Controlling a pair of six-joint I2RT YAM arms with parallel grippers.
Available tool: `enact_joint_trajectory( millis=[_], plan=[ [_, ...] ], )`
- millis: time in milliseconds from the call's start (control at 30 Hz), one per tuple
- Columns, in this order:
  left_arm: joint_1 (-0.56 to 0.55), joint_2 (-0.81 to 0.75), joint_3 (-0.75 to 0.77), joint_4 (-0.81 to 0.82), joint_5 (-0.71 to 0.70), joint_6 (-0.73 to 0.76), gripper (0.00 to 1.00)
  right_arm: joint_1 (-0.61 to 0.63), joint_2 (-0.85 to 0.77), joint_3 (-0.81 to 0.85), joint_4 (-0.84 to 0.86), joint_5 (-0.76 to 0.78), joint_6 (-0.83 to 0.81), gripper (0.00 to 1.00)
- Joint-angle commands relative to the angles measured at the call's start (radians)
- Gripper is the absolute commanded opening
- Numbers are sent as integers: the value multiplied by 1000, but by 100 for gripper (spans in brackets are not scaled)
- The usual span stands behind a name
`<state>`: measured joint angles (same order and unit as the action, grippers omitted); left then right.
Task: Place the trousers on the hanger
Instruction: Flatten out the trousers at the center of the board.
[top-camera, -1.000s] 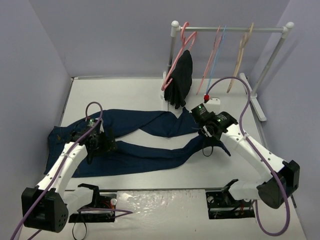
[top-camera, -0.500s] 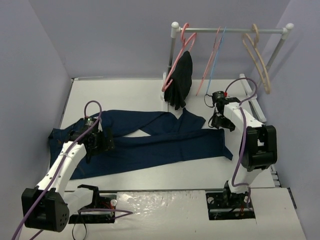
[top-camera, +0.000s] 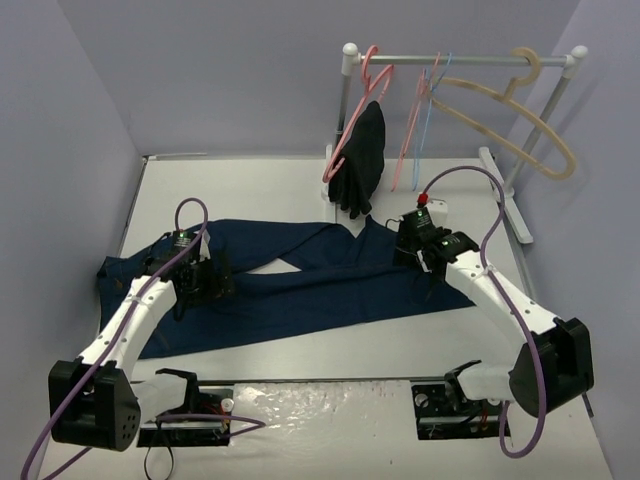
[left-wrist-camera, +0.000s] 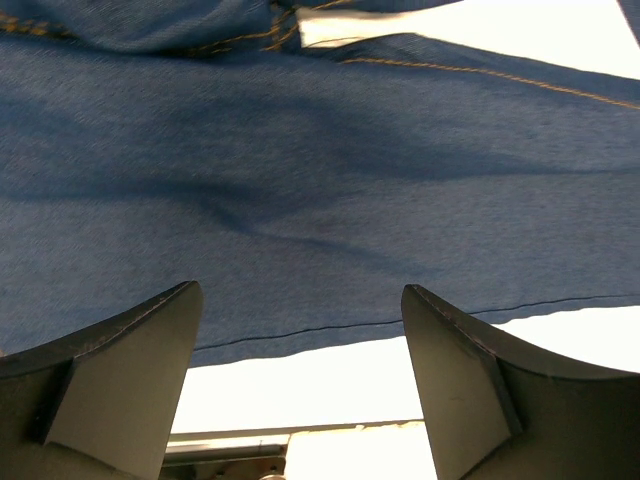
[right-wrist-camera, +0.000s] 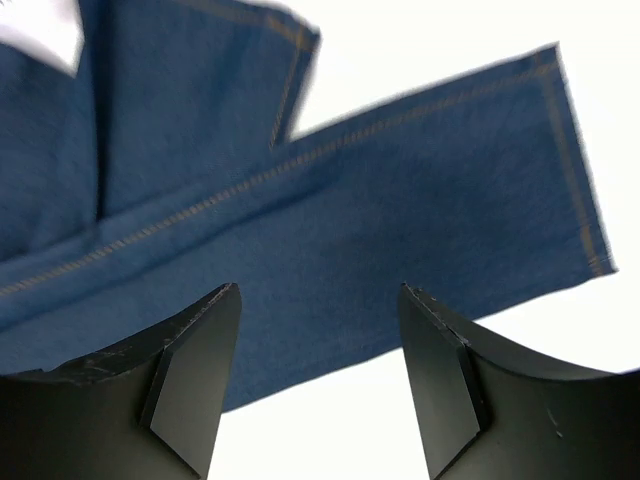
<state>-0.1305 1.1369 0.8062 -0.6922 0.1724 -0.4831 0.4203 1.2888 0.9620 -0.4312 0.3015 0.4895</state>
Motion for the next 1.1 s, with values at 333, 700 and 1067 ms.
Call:
enact_joint_trajectory(
  millis=[333, 700, 1067],
  plan=[
    [-44, -4, 17, 70, -24, -35, 78, 178, 140, -323, 333, -108, 177, 66],
    [-42, -15, 71, 1, -97, 19, 78, 514, 189, -355, 68, -55, 537, 68],
    [-38, 40, 163, -22, -136, 87, 78, 654, -79, -197, -330, 74, 669, 68]
  ],
)
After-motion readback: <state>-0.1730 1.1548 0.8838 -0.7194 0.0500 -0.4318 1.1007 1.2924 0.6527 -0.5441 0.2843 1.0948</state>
